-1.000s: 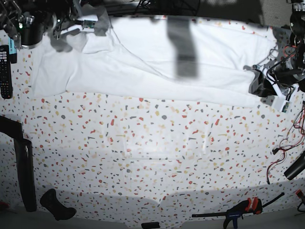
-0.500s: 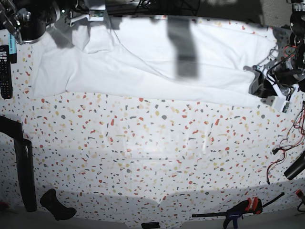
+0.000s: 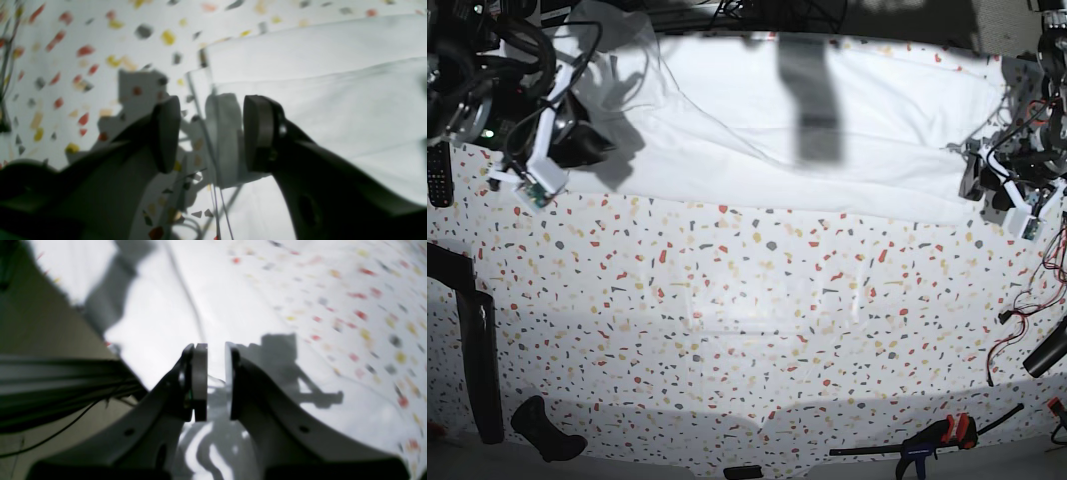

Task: Fold the T-shirt properly
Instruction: 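Lower both grippers onto the ends of the shirt strip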

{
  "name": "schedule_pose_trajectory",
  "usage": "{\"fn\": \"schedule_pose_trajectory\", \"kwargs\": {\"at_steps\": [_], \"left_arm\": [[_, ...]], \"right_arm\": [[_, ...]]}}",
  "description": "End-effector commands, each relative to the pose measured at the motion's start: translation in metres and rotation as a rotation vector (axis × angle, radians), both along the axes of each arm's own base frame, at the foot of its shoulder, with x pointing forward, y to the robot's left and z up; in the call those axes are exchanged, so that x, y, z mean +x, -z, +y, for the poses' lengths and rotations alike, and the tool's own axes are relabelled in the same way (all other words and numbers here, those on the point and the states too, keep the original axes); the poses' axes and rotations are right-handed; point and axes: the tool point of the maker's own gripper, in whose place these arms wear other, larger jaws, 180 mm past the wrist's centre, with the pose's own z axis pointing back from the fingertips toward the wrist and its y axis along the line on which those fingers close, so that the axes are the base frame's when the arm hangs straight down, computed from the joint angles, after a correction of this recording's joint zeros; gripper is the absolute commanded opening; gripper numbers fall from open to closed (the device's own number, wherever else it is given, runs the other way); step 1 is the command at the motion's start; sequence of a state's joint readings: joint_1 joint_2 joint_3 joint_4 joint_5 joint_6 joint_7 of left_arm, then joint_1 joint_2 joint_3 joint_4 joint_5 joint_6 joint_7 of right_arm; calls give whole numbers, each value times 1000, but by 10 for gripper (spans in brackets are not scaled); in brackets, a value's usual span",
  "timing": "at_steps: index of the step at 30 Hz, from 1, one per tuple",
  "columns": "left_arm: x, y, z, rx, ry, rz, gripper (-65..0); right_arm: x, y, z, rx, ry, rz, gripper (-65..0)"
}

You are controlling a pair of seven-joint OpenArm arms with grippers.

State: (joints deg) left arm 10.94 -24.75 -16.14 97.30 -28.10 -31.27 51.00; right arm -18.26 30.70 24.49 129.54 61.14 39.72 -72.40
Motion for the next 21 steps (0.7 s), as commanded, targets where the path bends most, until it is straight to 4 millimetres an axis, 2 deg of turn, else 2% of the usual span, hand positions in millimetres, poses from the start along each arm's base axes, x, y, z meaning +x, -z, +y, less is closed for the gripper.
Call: {"fn": "schedule_pose_trajectory", "kwargs": {"at_steps": [1,4,6,11,15,21], "left_arm": [[10,-16,-2,-27,5,-56,-327],[11,-25,-20,-162,16,-69,-327],[13,-29,-24,-195,20,-79,-327],[26,-14,-8,-197,-33,-31,-327],[22,4,-6,-260,-58,68,-328],[19,7,-7,-265,-62,77,-328]], "right_arm": [[5,-12,-3,6,8,-52,-554],[10,-21,-17,11,72,-85,-554],[9,-25,-20,28,87,-86,-554],[0,-31,-21,65,70,-60,-554],[0,-32,-24,62,76,-62,-554],[0,-32,-23,64,76,-63,-554]]}}
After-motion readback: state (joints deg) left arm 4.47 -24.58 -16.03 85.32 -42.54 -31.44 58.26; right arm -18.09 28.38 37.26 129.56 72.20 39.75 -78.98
